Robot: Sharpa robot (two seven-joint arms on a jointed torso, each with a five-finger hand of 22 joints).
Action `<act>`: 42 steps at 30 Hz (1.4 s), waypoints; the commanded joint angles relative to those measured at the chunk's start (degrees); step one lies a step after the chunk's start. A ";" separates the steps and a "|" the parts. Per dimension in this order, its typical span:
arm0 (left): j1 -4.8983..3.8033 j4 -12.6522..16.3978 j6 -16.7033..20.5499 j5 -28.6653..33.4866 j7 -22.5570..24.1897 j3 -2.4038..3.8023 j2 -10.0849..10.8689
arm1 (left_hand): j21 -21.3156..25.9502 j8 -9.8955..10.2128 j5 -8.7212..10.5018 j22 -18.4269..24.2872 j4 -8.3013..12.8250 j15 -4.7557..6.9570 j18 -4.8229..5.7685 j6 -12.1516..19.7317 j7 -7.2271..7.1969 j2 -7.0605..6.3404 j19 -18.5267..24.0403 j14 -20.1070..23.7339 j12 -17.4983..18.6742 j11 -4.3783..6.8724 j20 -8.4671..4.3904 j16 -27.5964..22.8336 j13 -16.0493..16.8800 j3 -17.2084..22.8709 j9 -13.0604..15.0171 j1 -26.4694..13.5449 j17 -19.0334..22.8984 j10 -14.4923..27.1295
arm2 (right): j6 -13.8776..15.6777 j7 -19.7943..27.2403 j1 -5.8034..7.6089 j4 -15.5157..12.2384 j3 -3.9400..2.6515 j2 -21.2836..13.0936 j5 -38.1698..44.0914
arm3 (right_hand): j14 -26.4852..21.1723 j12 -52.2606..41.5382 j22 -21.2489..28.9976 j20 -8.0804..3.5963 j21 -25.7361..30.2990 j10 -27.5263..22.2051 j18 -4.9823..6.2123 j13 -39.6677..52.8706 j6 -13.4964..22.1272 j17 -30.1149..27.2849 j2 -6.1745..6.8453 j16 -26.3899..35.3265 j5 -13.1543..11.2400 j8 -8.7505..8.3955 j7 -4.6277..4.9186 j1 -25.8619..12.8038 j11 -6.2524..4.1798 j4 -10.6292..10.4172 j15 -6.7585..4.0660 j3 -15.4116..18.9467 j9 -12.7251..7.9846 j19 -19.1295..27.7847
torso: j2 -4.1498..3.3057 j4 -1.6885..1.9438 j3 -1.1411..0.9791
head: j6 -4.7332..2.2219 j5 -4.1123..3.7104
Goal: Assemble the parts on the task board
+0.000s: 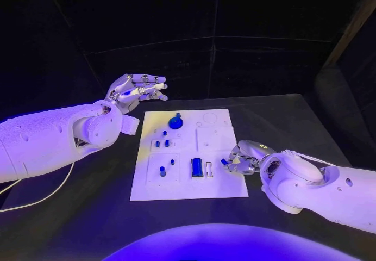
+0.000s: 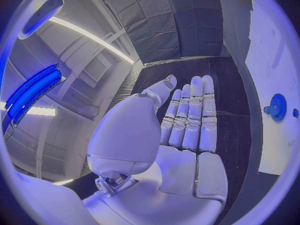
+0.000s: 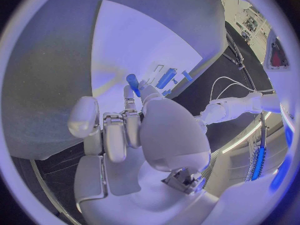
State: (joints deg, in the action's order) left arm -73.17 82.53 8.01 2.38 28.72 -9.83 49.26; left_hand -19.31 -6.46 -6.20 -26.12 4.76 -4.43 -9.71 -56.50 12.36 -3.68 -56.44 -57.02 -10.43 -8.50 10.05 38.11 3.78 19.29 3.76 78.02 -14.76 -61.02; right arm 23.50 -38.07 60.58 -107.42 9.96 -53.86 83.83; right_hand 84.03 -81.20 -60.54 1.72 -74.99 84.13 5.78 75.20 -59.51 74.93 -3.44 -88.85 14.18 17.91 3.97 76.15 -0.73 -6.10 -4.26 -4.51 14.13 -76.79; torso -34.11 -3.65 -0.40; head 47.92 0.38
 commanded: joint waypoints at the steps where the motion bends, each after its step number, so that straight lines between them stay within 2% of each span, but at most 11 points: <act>1: -0.08 0.16 -0.52 0.11 0.26 0.05 0.00 | 0.12 -0.34 0.13 0.05 0.32 -0.11 -0.51 0.50 0.05 -0.05 -0.45 -0.41 -0.34 -0.02 0.03 -0.37 -0.07 0.12 0.08 0.53 0.05 0.38 | 5.55 2.53 0.10 0.23 -0.02 0.55 -5.59 | 5.50 -0.11 -0.02 0.09 -0.24 2.40 -0.24 8.01 -0.97 12.75 0.85 -0.20 0.04 -0.14 -0.46 0.10 -0.22 0.02 -0.27 -0.65 1.36 -0.33 | -0.03 -0.02 -0.04 | 0.08 0.21; 7: -0.09 0.22 -0.54 0.11 0.27 0.05 -0.11 | 0.12 -0.34 0.13 0.05 0.32 -0.11 -0.51 0.50 0.05 -0.05 -0.45 -0.41 -0.34 -0.02 0.03 -0.37 -0.07 0.12 0.08 0.53 0.05 0.38 | 5.16 3.14 0.10 1.72 -0.03 3.13 -10.60 | 5.49 -0.11 0.09 0.12 -0.18 2.42 -0.22 8.04 -1.10 12.70 1.31 -0.18 0.23 -0.28 -0.42 -0.62 -0.17 -0.38 -0.24 -1.46 1.55 -0.27 | -0.10 0.04 0.00 | 0.12 0.27; 10: -0.09 0.26 -0.54 0.11 0.25 0.05 -0.16 | 0.12 -0.34 0.13 0.05 0.32 -0.11 -0.51 0.50 0.05 -0.05 -0.45 -0.41 -0.34 -0.02 0.03 -0.37 -0.07 0.12 0.08 0.53 0.05 0.38 | 4.91 3.25 0.10 2.30 -0.02 4.20 -11.80 | 5.49 -0.08 0.17 0.12 -0.13 2.41 -0.20 8.03 -1.13 12.70 1.45 -0.18 0.40 -0.32 -0.42 -0.78 -0.17 -0.46 -0.23 -1.73 1.62 -0.22 | -0.12 0.08 -0.05 | 0.13 0.42; 18: -0.10 0.21 -0.58 0.12 -0.01 0.05 -0.34 | 0.13 -0.39 0.15 0.09 0.15 -0.17 -0.47 0.54 0.08 0.03 -0.43 -0.43 -0.41 -0.06 0.06 -0.38 -0.07 0.04 0.07 0.27 0.10 0.43 | 3.70 3.14 0.10 3.72 -0.03 6.76 -14.67 | 5.48 0.01 0.35 0.14 -0.02 2.39 -0.16 7.99 -1.22 12.67 1.97 -0.16 0.90 -0.42 -0.41 -1.25 -0.16 -0.64 -0.23 -2.52 1.85 -0.12 | -0.08 -0.08 -0.05 | 0.27 0.59; 20: -0.10 0.21 -0.59 0.12 -0.02 0.05 -0.38 | 0.13 -0.39 0.15 0.09 0.15 -0.17 -0.47 0.54 0.08 0.03 -0.43 -0.43 -0.41 -0.06 0.06 -0.38 -0.07 0.04 0.07 0.27 0.10 0.43 | 3.14 2.92 0.10 3.99 -0.03 7.04 -15.22 | 5.48 0.04 0.36 0.15 0.00 2.39 -0.16 7.98 -1.29 12.65 2.26 -0.15 1.47 -0.44 -0.39 -1.73 -0.14 -0.87 -0.20 -2.71 1.97 -0.11 | -0.04 -0.08 -0.02 | 0.30 0.57; 22: -0.10 0.21 -0.58 0.12 -0.02 0.05 -0.40 | 0.13 -0.39 0.15 0.09 0.15 -0.17 -0.47 0.54 0.08 0.03 -0.43 -0.43 -0.41 -0.06 0.06 -0.38 -0.07 0.04 0.07 0.27 0.10 0.43 | 2.60 2.69 0.10 4.23 -0.03 7.32 -15.69 | 5.48 0.06 0.34 0.18 0.00 2.41 -0.17 8.00 -1.48 12.63 2.85 -0.15 3.84 -0.44 -0.42 -2.70 -0.14 -1.32 -0.19 -2.89 2.28 -0.10 | 0.01 -0.10 0.02 | 0.35 0.56; 24: -0.11 0.20 -0.58 0.12 -0.02 0.05 -0.41 | 0.14 -0.41 0.15 0.11 0.07 -0.19 -0.46 0.56 0.09 0.06 -0.42 -0.43 -0.43 -0.07 0.08 -0.39 -0.07 0.00 0.07 0.15 0.12 0.46 | 2.24 2.49 0.10 4.40 -0.02 7.53 -15.97 | 5.48 0.06 0.32 0.16 0.01 2.42 -0.15 8.02 -1.76 12.62 3.05 -0.14 4.80 -0.32 -0.49 -3.19 -0.19 -1.55 -0.22 -2.98 2.54 -0.10 | -0.01 -0.12 -0.03 | 0.34 0.60; 27: -0.11 0.20 -0.61 0.12 -0.04 0.05 -0.42 | 0.16 -0.42 0.15 0.13 -0.01 -0.21 -0.45 0.57 0.09 0.11 -0.41 -0.44 -0.45 -0.08 0.09 -0.39 -0.07 -0.02 0.07 0.05 0.13 0.48 | 1.84 2.25 0.10 4.62 -0.02 7.76 -16.19 | 5.49 0.10 0.32 0.13 0.02 2.42 -0.15 8.00 -2.16 12.67 3.14 -0.16 5.10 -0.10 -0.64 -3.52 -0.29 -1.72 -0.28 -3.08 2.81 -0.09 | -0.02 -0.10 -0.08 | 0.35 0.63; 42: -0.11 0.23 -0.64 0.12 -0.07 0.05 -0.34 | 0.17 -0.44 0.15 0.15 -0.08 -0.22 -0.45 0.58 0.09 0.16 -0.40 -0.45 -0.47 -0.08 0.10 -0.39 -0.07 -0.04 0.07 -0.04 0.14 0.50 | 0.86 0.86 0.10 5.14 -0.02 8.16 -15.32 | 5.48 0.40 0.29 -0.21 0.04 2.38 -0.12 7.82 -3.58 12.66 3.50 -0.15 5.27 1.15 -1.39 -4.69 -0.89 -2.41 -0.74 -3.28 4.06 -0.11 | -0.02 -0.12 -0.06 | 0.37 0.59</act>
State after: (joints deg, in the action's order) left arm -73.19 82.63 7.99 2.38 28.45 -9.82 48.93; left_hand -19.31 -6.68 -6.20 -26.03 4.76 -4.64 -9.70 -56.29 12.57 -3.67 -56.44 -57.24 -10.66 -8.50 10.05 38.11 3.78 19.30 3.76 78.02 -14.67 -61.02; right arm 25.15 -36.65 60.59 -102.30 9.96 -45.81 68.21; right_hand 84.04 -81.08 -60.27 1.73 -74.99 84.00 5.77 74.91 -61.44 74.91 -0.02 -88.85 19.25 18.81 3.90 71.89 -1.08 -8.14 -4.63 -7.83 18.17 -76.79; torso -34.11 -3.78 -0.45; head 48.34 1.02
